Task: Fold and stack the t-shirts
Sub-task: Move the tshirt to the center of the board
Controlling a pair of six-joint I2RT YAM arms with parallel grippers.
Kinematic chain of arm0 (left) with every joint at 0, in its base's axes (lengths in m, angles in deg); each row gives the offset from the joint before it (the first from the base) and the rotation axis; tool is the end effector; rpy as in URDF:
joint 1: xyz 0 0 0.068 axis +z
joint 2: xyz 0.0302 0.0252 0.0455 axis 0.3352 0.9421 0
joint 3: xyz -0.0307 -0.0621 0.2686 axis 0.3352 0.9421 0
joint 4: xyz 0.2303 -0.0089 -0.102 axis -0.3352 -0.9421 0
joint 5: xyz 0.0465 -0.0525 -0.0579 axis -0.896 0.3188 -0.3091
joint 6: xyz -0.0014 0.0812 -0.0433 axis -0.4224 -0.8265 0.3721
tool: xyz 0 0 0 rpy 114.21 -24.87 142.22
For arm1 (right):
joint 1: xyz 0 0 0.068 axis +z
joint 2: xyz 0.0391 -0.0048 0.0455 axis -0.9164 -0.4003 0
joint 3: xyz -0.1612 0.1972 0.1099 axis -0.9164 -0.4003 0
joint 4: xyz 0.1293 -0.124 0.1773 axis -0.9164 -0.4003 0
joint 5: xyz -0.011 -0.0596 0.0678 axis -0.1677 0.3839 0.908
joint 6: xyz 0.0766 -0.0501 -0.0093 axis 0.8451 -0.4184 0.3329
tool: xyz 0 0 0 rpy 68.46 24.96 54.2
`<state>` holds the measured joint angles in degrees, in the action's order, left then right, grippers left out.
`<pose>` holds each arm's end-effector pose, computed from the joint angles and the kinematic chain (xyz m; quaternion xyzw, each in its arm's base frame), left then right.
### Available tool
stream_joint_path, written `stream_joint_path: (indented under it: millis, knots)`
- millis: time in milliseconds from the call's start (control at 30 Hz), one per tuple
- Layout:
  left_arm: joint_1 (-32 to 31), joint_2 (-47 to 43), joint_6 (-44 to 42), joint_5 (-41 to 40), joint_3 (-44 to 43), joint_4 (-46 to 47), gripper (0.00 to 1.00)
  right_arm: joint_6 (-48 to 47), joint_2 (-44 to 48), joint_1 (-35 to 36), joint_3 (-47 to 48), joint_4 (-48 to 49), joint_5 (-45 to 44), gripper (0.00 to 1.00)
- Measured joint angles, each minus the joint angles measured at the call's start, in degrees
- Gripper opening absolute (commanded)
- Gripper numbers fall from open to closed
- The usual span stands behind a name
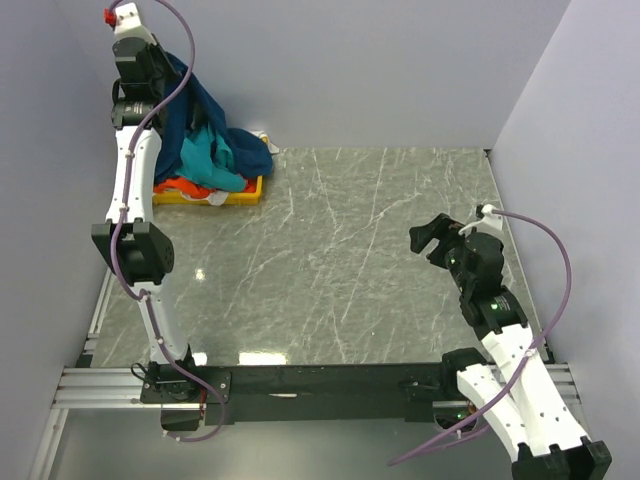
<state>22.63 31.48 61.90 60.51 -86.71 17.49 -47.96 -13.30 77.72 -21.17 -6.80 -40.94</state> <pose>0.5175 0.0368 0.4713 -0.1526 0.6859 -0.0377 0.7105 0.1906 0.0330 0.2850 0.1560 0.7858 0.1930 0.5665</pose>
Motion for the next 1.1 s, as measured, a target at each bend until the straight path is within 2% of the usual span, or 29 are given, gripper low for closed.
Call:
stream_joint_path:
  millis: [267,767,933,1100]
  knots:
    - [0.15,-0.02,1.07,0.92,-0.04,11.82,0.0,0.13,-1.09,0.0,1.75,-0.33,-0.33,0.91]
    - [0.13,-4.46,10.29,8.0,-0.87,35.39,0.0,-0.07,-4.68,0.0,3.06,0.24,-1.07,0.9]
    - [-0.7,-7.34,13.9,10.1,-1.77,39.67,0.0,-0.07,-4.92,0.0,3.08,0.5,-1.07,0.89]
    - [-5.88,-11.89,13.86,13.11,-1.68,39.89,0.0,-0.07,-4.55,0.0,3.63,0.28,-0.81,0.89]
